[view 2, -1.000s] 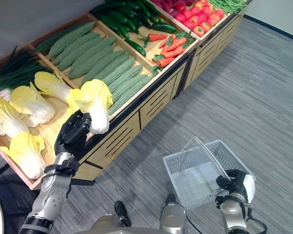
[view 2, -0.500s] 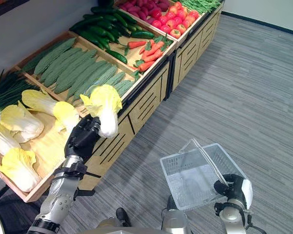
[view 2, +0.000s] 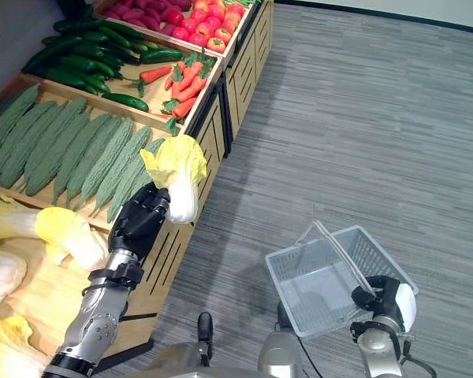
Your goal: Get the vegetables into the basket
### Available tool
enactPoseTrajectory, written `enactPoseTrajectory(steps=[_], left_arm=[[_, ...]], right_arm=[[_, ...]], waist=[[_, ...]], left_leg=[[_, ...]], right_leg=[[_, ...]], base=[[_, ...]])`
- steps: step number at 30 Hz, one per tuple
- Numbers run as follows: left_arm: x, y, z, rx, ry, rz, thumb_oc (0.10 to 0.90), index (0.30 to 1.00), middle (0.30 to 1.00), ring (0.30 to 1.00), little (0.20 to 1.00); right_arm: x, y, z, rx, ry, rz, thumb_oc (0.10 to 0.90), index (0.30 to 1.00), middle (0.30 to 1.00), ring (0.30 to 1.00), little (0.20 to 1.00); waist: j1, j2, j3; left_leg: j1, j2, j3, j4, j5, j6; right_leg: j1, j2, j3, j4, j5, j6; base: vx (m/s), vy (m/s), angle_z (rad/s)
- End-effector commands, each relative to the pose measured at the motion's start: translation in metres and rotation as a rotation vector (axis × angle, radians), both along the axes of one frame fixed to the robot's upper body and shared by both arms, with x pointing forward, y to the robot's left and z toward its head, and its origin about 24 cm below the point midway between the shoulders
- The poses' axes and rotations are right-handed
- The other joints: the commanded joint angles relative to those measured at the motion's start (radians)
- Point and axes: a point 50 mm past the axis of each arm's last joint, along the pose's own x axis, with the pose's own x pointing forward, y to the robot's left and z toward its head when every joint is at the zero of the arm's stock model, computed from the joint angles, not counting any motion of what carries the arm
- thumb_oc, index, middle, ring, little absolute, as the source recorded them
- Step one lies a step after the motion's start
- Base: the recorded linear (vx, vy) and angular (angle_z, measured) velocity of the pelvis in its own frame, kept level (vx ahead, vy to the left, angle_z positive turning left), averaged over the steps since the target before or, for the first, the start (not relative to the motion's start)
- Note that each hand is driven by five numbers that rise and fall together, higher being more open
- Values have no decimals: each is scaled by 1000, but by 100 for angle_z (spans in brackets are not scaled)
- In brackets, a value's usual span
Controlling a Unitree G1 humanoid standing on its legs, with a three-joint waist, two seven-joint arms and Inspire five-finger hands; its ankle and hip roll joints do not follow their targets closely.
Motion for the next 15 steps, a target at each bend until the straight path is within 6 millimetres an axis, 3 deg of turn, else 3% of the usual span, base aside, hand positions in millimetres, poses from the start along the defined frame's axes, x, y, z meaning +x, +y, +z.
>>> enactPoseTrajectory(steps=[1,5,6,9,12,15], left_arm=[[10,4,56,-2,-314,12,400,300,300,300,300],[14,7,57,27,-313,9,400,300,300,300,300],[14,9,56,49,-306,1,400,300,300,300,300],[13,8,55,48,-299,-7,400,300,300,300,300],[12,9,55,39,-299,4,400,300,300,300,300],[15,4,52,7,-289,1,400,300,300,300,300]], right_arm=[[47,-10,47,-103,-230,72,400,300,300,300,300],[51,-4,46,-91,-235,94,400,300,300,300,300],[50,-2,42,-80,-219,109,400,300,300,300,300],[48,1,40,-78,-198,134,400,300,300,300,300],[49,7,41,-72,-208,165,400,300,300,300,300],[50,11,43,-76,-220,190,400,300,300,300,300]], waist=[[13,-10,-68],[28,-7,-58],[51,0,-63],[64,-15,-87],[65,-27,-100],[55,-20,-99]], left_leg=[[-26,54,34,52,-76,-45],[-34,62,72,75,-86,-34],[-44,81,116,89,-88,-34],[-39,95,165,88,-84,-47],[-35,121,206,89,-68,-72],[-25,155,209,81,-39,-98]], right_leg=[[-13,7,-7,70,-59,75],[-38,-3,-67,115,-64,67],[-6,-30,-217,157,-96,43],[39,-38,-293,123,-95,46],[50,-16,-309,39,-81,50],[69,18,-302,15,-105,33]], base=[[-64,211,-59],[-82,58,-87],[-129,-17,-75],[-74,-70,-36],[-31,-275,-70],[-6,-265,-43]])
